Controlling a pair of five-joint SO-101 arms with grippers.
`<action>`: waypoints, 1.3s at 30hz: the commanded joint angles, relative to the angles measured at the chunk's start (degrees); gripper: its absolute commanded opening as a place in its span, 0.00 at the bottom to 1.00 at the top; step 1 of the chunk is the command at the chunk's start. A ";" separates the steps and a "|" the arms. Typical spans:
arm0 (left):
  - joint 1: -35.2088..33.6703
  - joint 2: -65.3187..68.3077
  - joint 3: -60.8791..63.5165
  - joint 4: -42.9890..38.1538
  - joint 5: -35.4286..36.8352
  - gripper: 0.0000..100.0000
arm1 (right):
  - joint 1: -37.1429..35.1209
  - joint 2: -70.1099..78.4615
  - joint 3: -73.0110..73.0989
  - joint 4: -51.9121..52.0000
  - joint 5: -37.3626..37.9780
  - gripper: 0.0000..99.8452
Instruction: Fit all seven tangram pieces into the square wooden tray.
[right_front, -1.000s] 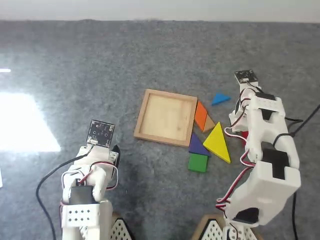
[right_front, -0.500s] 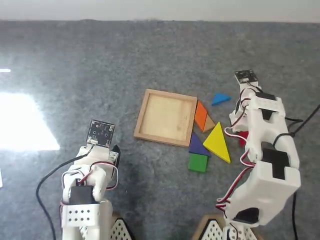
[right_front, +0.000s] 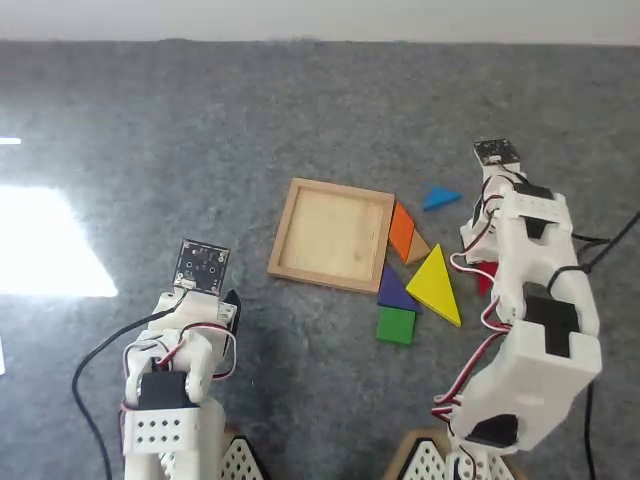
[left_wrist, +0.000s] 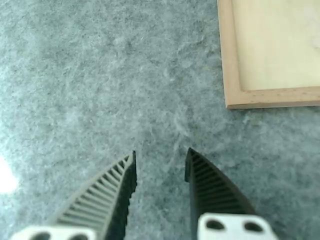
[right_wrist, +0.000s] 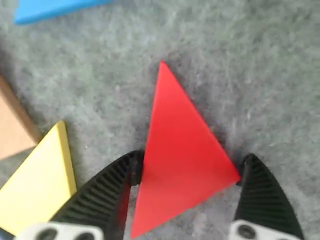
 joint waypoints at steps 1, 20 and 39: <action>-0.35 -0.88 -0.48 0.00 -0.70 0.15 | -1.54 -4.62 -4.66 5.76 -1.05 0.25; -0.35 -0.88 -0.48 0.00 -0.70 0.15 | -24.57 -20.70 -5.36 14.90 -18.90 0.25; -0.35 -0.88 -0.48 0.00 -0.70 0.15 | -41.54 -4.09 -16.79 1.19 -34.46 0.25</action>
